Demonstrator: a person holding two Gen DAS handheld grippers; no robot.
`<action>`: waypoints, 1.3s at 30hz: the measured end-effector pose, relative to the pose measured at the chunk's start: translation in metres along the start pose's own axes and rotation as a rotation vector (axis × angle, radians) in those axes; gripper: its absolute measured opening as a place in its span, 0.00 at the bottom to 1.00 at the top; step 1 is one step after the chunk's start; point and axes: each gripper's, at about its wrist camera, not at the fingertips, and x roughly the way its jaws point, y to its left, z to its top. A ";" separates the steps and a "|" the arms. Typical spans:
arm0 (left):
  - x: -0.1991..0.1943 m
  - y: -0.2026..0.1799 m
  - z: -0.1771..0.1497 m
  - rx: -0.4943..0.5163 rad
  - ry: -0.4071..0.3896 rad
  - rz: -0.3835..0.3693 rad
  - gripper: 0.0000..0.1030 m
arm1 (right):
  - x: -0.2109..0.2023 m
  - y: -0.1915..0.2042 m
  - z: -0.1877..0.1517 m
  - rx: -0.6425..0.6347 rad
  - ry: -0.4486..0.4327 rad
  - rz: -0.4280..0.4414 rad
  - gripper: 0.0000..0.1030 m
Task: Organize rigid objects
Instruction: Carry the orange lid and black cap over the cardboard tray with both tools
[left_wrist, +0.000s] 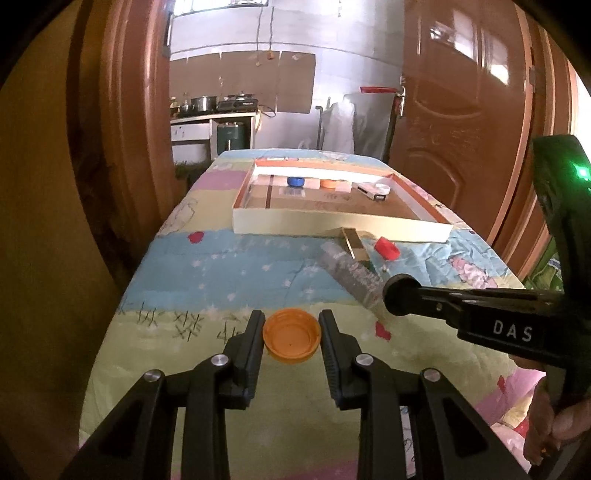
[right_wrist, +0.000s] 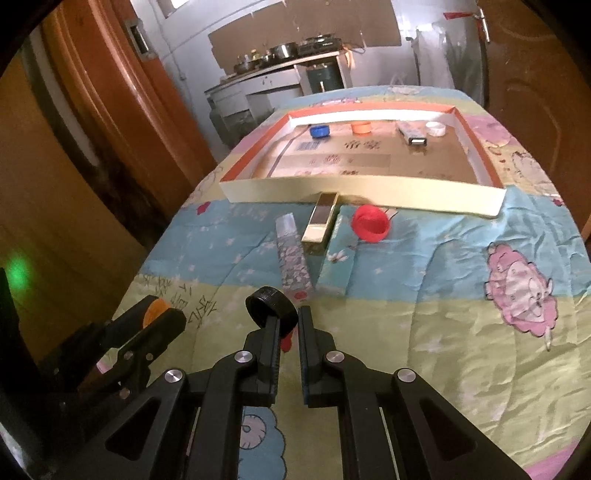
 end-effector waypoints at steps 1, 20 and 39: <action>0.000 -0.002 0.003 0.004 -0.002 0.003 0.29 | -0.002 -0.001 0.001 -0.002 -0.007 -0.005 0.08; 0.016 -0.028 0.073 0.029 -0.047 0.012 0.29 | -0.033 -0.036 0.038 0.004 -0.095 -0.073 0.09; 0.057 -0.027 0.131 0.009 -0.035 0.056 0.29 | -0.022 -0.063 0.092 0.013 -0.100 -0.088 0.09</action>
